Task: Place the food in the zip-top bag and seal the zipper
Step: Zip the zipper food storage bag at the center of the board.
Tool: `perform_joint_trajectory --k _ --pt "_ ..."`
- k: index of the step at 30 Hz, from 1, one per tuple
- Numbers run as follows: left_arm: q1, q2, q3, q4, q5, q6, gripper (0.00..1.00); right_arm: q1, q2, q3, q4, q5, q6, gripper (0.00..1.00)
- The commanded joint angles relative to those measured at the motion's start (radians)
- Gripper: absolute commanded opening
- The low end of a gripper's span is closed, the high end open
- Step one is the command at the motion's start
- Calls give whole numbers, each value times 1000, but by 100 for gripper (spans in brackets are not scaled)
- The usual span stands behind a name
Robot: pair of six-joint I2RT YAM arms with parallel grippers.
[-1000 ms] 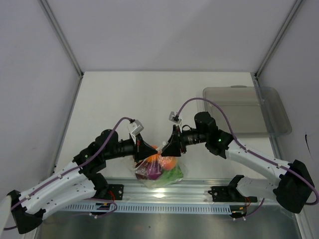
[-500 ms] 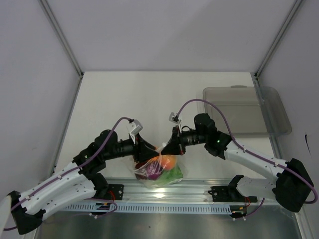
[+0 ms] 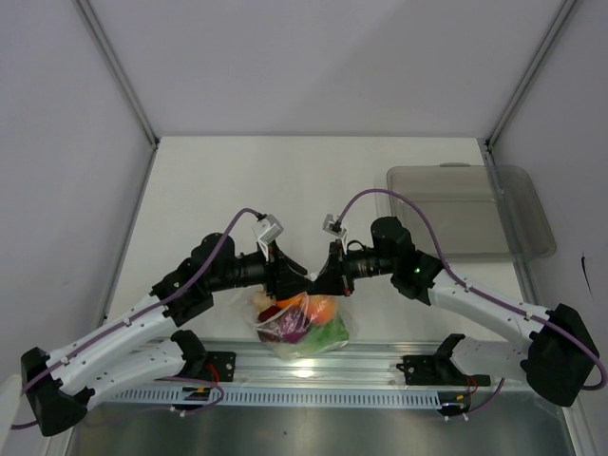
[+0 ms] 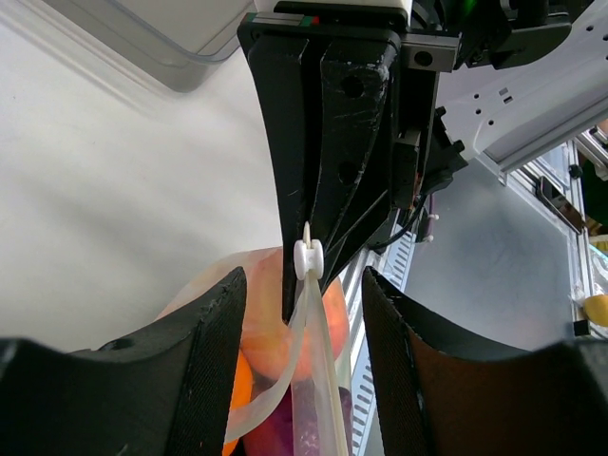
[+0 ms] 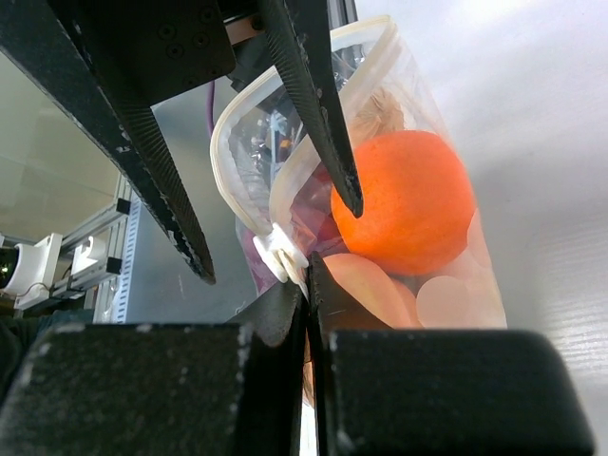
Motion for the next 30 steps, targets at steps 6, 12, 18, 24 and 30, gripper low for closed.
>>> perform_joint_trajectory --k 6,12,18,24,30 --pt "6 37 54 51 16 2 48 10 -21 9 44 24 -5 0" --pt "6 49 52 61 12 2 43 16 -3 7 46 38 4 0" --pt "6 60 56 52 15 4 23 19 -12 7 50 64 18 0" --pt "5 50 46 40 10 7 0 21 -41 -10 67 119 44 0" --pt "6 37 36 15 18 21 0 21 -138 -68 144 216 110 0"
